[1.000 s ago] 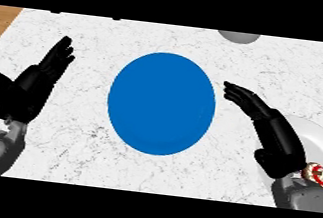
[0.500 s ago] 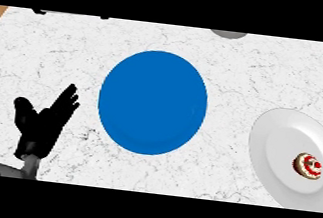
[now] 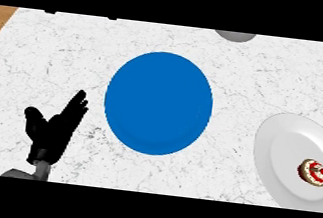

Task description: Pick the cupcake from the plate and place it in the plate

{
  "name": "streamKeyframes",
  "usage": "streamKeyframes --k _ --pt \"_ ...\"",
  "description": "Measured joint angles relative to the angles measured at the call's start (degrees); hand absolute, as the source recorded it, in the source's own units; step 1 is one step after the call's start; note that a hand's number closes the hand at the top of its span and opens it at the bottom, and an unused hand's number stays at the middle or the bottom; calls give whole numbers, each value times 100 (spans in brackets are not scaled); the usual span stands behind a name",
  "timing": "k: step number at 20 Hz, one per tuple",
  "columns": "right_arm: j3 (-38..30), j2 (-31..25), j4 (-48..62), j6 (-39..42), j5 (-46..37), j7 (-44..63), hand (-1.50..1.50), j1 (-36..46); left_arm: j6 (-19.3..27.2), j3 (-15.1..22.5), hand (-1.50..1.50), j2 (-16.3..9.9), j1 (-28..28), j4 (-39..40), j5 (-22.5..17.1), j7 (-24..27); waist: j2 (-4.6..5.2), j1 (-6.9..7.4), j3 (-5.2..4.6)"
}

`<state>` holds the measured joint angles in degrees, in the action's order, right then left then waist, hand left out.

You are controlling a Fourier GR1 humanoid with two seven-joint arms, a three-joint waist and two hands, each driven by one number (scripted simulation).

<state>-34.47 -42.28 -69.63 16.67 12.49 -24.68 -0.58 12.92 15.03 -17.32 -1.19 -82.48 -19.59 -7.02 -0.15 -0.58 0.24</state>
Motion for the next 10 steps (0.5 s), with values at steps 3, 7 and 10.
streamKeyframes --k 3,7,10 --pt "195 -474 -65 349 -359 101 -150 -275 -42 -15 0 4 -11 18 -3 -13 -2 10 -3" --pt "522 -971 -212 732 -845 228 -150 -523 -69 -35 0 12 -43 55 21 -42 -7 27 -5" --pt "785 -1015 -713 734 -1126 633 -150 -641 -19 -1 0 61 -6 5 112 -35 -17 30 -10"
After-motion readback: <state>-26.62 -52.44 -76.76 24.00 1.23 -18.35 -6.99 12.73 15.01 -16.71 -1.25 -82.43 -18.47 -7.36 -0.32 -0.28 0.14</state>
